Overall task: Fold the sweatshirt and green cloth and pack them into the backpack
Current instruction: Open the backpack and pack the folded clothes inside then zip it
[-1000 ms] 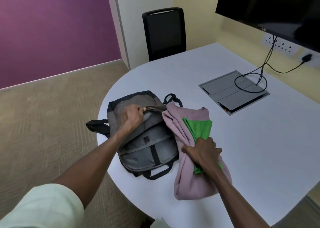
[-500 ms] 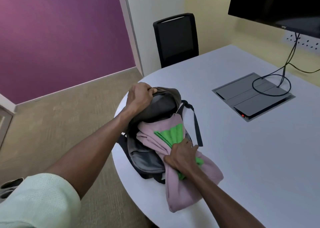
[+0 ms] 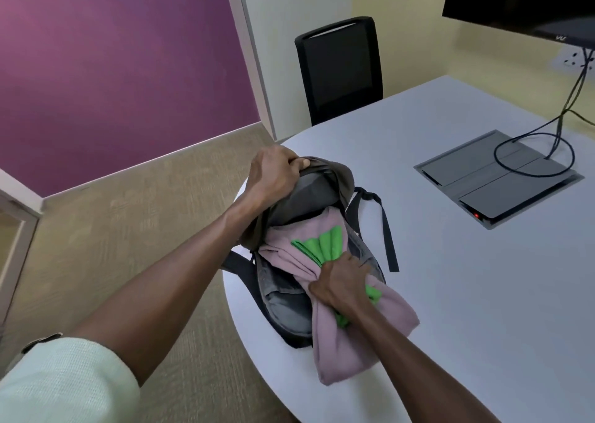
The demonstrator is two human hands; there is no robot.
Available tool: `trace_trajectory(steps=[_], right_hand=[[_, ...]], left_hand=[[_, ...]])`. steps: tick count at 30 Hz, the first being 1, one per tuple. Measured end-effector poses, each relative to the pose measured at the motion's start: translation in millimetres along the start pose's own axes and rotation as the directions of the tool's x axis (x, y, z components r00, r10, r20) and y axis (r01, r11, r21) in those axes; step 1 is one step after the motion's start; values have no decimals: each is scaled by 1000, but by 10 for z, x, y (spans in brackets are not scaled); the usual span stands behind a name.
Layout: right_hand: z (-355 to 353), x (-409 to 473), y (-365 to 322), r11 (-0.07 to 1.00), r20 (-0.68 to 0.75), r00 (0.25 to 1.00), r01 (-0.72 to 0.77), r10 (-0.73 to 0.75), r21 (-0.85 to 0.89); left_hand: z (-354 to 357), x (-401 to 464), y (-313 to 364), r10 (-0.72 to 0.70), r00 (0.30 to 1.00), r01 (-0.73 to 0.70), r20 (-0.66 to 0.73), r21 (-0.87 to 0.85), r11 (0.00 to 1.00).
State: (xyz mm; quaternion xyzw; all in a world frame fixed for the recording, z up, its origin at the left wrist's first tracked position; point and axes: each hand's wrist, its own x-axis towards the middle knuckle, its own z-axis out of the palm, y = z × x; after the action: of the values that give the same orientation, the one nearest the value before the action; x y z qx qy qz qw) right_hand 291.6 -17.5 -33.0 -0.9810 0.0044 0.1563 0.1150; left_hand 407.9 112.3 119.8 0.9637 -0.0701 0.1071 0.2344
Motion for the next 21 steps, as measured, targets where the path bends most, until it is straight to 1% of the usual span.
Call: trace_trajectory(steps=[3,5,7,9,13,15,17,19,21], right_hand=[[-57,161,-124,999,127,991,-22,28,-50],[-16,268,-144,995,160,982,-98,101,-26],[48,340,-181,985,150,973,-173,174,-19],[114,374,-269,980,136,971,-192,198,-57],[141,502,-482,976,116,977,-164,181,-141],[142,585,-553,977,118,981,-133,153,-166],[138,646,-602,977,116,984,-114,136,-179],[106,690,-652,977,98,987,-110,129,-181],[51,748,-727,979,73,989,-118,131,-169]], left_hand=[[-105,44,-45,-12,1000,12,-1,27,1000],[-139,34,-127,-18,1000,18,3,28,999],[-134,-14,-189,-3,1000,3,-1,6,1000],[-92,-59,-190,35,999,-35,-3,-23,999],[-94,-58,-106,92,996,-92,15,-25,995],[-193,-42,-81,109,993,-110,-36,-53,992],[-286,-58,-70,153,985,-158,-78,-71,985],[-320,-127,-55,200,977,-206,-71,-89,974],[-316,-181,-43,208,976,-214,-67,-106,971]])
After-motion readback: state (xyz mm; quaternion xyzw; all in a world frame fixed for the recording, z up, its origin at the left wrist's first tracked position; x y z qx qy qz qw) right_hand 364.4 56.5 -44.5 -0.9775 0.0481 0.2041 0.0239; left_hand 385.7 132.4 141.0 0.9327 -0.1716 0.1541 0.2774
